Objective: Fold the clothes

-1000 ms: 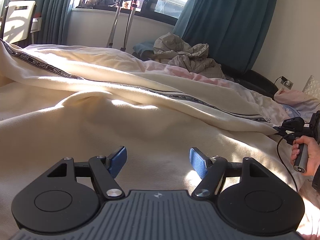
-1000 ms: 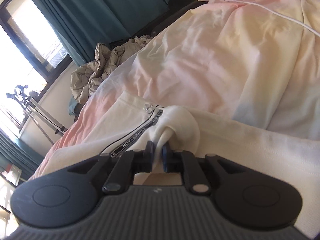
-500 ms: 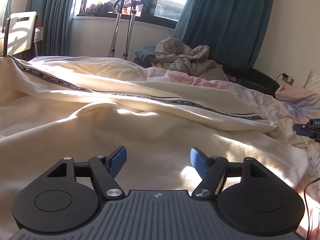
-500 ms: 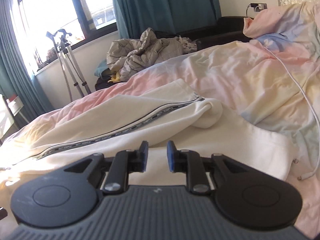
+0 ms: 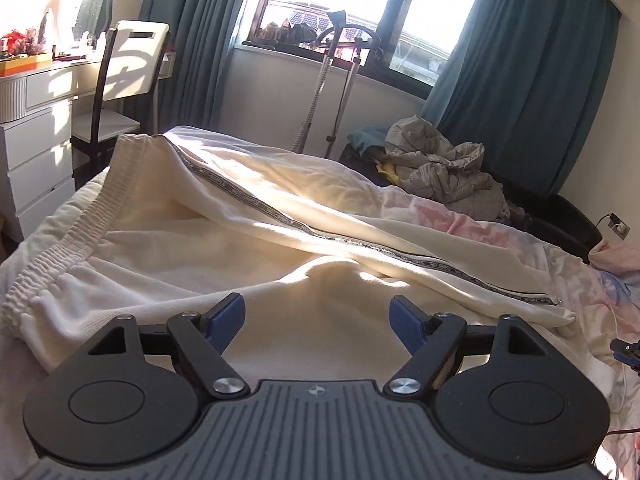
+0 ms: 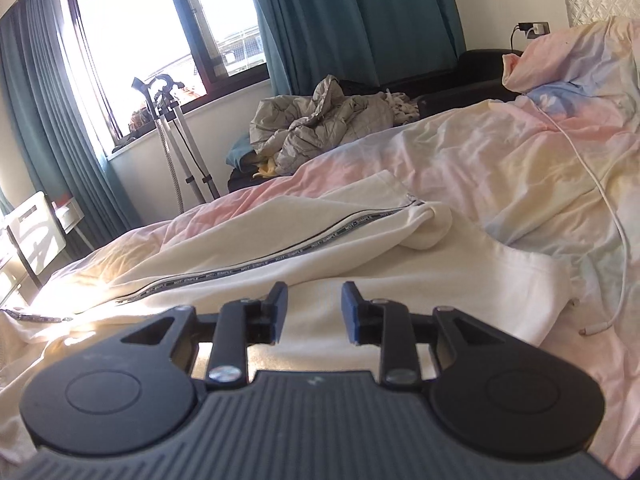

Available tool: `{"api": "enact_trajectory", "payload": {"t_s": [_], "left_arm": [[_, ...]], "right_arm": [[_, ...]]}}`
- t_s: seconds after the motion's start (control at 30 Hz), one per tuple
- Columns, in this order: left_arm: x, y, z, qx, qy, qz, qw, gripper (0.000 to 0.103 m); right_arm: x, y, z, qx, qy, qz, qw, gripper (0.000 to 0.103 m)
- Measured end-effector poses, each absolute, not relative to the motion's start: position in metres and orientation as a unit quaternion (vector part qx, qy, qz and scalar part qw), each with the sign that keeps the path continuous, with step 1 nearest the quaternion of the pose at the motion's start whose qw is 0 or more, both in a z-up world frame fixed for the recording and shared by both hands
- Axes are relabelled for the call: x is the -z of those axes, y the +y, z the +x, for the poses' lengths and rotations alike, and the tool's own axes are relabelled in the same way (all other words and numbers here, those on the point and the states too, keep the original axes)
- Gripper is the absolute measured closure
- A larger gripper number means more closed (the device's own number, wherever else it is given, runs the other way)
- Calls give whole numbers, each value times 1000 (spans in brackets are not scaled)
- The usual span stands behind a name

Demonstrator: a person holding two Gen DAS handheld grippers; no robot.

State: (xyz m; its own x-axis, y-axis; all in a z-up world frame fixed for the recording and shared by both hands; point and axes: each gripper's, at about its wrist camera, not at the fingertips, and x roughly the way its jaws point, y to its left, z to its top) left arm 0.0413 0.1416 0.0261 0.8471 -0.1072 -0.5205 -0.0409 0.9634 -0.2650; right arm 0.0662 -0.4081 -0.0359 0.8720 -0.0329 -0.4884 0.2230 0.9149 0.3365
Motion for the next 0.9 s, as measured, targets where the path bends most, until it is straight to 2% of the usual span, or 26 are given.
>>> {"api": "enact_trajectory", "payload": {"t_s": [0.1, 0.27, 0.33, 0.47, 0.63, 0.9], "left_arm": [[-46, 178, 26, -27, 274, -149, 950, 17], [-55, 227, 4, -83, 278, -207, 934, 12], [-53, 246, -4, -104, 283, -238, 923, 11], [-36, 282, -14, -122, 309, -316, 889, 11], [-10, 309, -24, -127, 319, -389, 855, 11], [37, 321, 0, -103, 347, -453, 815, 12]], "right_arm": [[46, -421, 70, 72, 261, 215, 939, 69], [61, -440, 71, 97, 269, 232, 930, 59], [65, -449, 68, 138, 263, 238, 925, 46], [67, -473, 55, 216, 232, 262, 912, 34], [82, -508, 39, 272, 216, 342, 873, 19], [99, -535, 20, 290, 207, 439, 825, 16]]}}
